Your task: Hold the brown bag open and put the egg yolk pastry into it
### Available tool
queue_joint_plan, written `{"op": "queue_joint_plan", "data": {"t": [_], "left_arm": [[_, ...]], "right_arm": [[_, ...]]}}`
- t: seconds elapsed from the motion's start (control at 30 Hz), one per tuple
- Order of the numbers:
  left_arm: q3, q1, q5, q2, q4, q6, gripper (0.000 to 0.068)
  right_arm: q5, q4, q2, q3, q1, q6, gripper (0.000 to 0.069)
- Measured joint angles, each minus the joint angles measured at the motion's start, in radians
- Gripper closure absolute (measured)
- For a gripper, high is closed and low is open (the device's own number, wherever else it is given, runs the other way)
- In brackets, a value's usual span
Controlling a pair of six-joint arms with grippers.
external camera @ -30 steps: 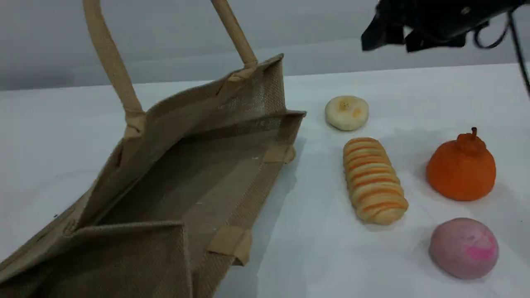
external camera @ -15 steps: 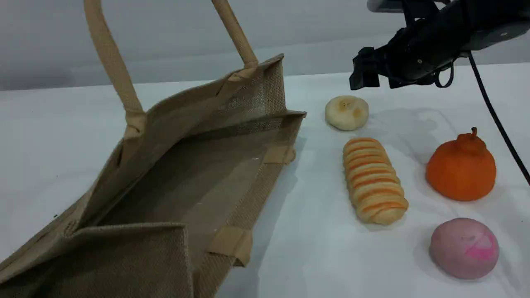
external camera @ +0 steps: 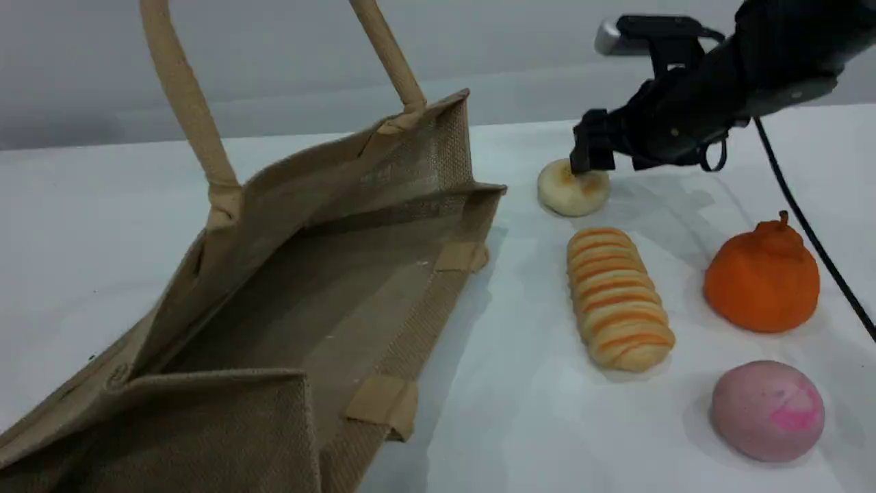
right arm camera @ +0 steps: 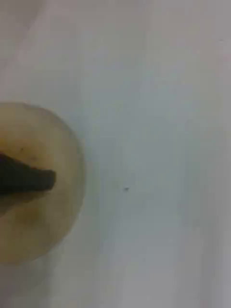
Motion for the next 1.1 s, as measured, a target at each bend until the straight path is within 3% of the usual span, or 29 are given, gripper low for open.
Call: {"op": "queue_joint_plan", "data": {"t": [0.47,0.67,0.8,0.97,1.1], "left_arm": [[0.0,0.0,0.0,0.0,0.001,-0.004,0.0589],[0.0,0.0,0.001,0.0,0.003,-0.004,0.0589],[0.0,0.0,0.001,0.0,0.003,-0.004,0.0589],[0.0,0.0,0.001,0.0,0.003,-0.004,0.0589],[0.0,0.0,0.001,0.0,0.004,-0.001,0.0589]], "right_arm": [[0.082,0.002,0.031,0.0,0.0,0.001,0.0134],[0.092,0.004,0.043,0.001,0.0,0.001,0.0175],[0.115,-0.002,0.044,0.001,0.001,0.001,0.0297],[0.159,-0.009,0.037,0.002,0.001,-0.001,0.0572],[0.18,-0.078,-0.014,0.005,0.0,-0.001,0.063]]}}
